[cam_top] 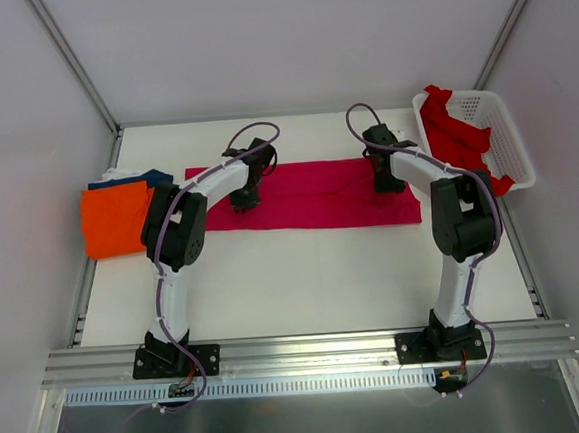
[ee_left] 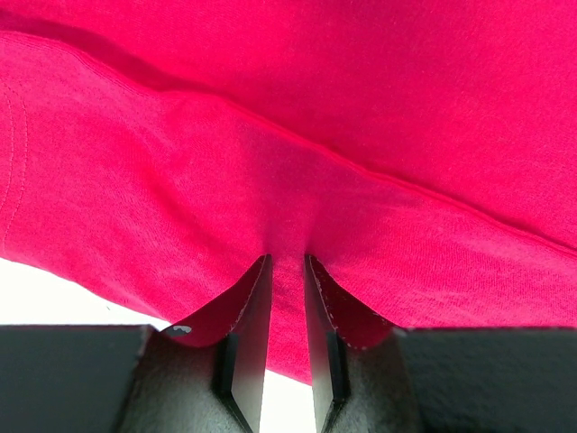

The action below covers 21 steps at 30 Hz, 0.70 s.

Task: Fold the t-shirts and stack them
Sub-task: Fold the other side of the tshirt into a rectangle

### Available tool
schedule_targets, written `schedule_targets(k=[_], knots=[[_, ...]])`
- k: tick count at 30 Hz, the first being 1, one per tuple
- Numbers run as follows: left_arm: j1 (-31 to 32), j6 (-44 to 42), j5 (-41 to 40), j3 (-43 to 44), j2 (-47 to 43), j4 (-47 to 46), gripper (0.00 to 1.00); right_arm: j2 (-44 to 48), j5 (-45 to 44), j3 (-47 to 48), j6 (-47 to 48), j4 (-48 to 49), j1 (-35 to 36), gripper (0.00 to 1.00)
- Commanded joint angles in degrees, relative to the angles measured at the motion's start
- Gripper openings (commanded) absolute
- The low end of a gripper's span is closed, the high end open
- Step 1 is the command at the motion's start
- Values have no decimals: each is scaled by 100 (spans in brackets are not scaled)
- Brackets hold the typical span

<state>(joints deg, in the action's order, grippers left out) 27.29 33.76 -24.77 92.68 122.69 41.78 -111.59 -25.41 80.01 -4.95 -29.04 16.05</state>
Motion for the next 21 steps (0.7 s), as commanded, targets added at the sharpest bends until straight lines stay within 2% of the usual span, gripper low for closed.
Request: schedule_targets(k=[1, 21], knots=[[-57, 70, -19, -268, 132, 225, 21, -126, 133, 348, -59, 65, -120, 36], [-75, 61, 34, -330, 211, 217, 21, -346, 440, 490, -129, 336, -234, 36]])
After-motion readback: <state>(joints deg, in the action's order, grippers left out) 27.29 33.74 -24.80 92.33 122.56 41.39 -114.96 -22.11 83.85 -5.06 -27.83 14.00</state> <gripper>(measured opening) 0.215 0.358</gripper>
